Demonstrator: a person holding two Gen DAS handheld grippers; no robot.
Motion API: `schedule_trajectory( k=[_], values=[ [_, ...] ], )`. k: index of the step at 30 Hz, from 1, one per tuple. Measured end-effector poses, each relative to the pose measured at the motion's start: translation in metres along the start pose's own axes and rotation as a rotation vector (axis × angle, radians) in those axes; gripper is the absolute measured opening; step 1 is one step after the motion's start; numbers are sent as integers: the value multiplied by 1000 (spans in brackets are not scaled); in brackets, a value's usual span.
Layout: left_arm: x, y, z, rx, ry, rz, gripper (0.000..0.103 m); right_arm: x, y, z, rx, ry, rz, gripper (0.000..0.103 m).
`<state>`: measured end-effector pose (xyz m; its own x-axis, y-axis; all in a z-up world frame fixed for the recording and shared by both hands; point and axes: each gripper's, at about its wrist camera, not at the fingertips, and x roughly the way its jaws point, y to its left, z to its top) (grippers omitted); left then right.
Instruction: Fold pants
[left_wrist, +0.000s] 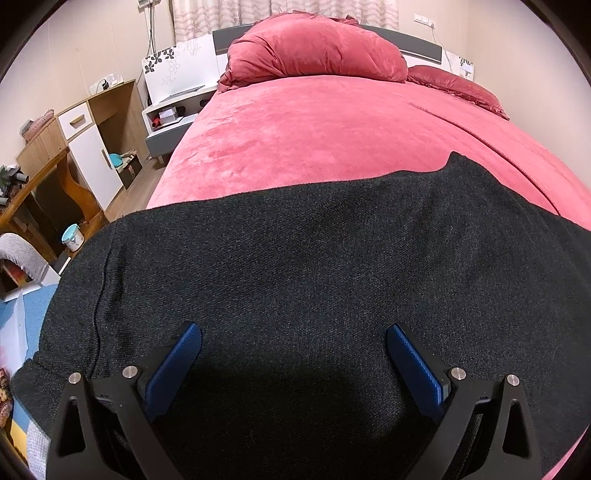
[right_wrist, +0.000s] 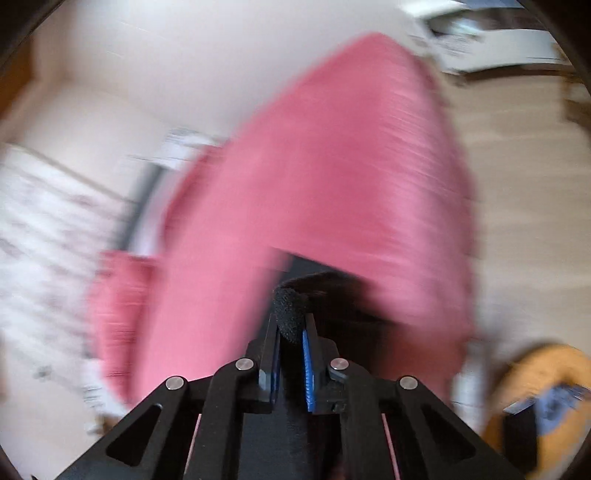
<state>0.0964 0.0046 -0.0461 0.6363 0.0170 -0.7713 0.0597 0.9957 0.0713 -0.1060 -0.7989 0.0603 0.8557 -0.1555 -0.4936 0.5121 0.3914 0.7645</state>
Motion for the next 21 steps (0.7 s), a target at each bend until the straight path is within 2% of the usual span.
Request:
schedule_trajectory(
  k=[3, 4, 5, 6, 8, 11, 12, 13, 15, 16, 17, 18, 21],
  values=[
    [0, 0, 1, -2, 2, 4, 102, -26, 28, 13, -9, -70, 192, 10],
    [0, 0, 1, -3, 1, 6, 102, -28, 26, 15, -2, -80, 204, 10],
    [0, 0, 1, -5, 1, 8, 102, -27, 20, 16, 5, -82, 188, 10],
    [0, -1, 0, -5, 1, 10, 102, -19, 6, 14, 16, -64, 134, 10],
    [0, -1, 0, -3, 2, 12, 102, 3, -29, 5, 77, 18, 59, 10],
    [0, -1, 0, -2, 7, 15, 102, 36, -101, -19, 202, 115, -146, 11],
    [0, -1, 0, -2, 9, 15, 102, 39, -115, -25, 234, 127, -166, 13],
    [0, -1, 1, -2, 12, 15, 102, 40, -131, -32, 287, 122, -135, 14],
    [0, -1, 1, -2, 12, 16, 102, 32, -147, -40, 355, 62, -85, 31],
    [1, -1, 1, -1, 10, 19, 102, 29, -150, -42, 363, 37, -106, 46],
    [1, -2, 1, -1, 8, 21, 102, 25, -151, -44, 362, 13, -134, 50],
    [1, -2, 1, -2, 7, 22, 102, 22, -153, -47, 358, -6, -141, 50],
    [2, -2, 1, -2, 8, 23, 102, 23, -158, -57, 370, -21, -42, 50]
  ],
)
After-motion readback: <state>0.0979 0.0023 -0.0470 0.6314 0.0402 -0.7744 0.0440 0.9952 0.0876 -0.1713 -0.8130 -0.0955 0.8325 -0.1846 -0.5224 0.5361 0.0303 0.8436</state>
